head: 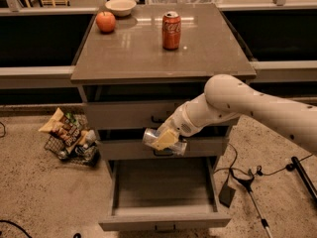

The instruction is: Place redbull can into bottom drawer

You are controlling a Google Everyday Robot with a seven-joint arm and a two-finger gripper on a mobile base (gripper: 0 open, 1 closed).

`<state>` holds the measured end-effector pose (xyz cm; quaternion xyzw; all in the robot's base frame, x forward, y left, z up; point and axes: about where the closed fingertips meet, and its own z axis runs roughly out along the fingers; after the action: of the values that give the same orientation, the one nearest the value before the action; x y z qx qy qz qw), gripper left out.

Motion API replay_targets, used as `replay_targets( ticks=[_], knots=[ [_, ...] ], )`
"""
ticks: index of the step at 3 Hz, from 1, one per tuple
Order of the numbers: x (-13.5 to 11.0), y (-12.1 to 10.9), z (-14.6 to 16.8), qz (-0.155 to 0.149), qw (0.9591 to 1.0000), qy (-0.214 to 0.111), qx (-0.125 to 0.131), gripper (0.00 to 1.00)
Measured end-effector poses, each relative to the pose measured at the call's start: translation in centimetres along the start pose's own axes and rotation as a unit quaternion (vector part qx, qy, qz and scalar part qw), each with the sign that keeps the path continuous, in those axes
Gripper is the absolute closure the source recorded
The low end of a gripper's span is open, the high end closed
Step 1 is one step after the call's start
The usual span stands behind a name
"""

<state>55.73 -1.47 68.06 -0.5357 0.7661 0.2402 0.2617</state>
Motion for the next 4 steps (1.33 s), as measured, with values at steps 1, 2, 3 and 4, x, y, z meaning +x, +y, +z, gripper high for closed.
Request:
replay_targets(
  ticks=[1,2,3,4],
  knots=[
    [2.8,-1.3,1.3,0.012,0.9995,0.012,0.025,1.0],
    [7.3,-2.9,3.6,0.027,0.9988,0.002,0.042,1.0],
    [11.7,-4.0,6.3,0.029,0.9984,-0.023,0.043,1.0],
    [15.1,-4.7,9.5,0.034,0.9976,-0.056,0.023,1.0]
  ],
)
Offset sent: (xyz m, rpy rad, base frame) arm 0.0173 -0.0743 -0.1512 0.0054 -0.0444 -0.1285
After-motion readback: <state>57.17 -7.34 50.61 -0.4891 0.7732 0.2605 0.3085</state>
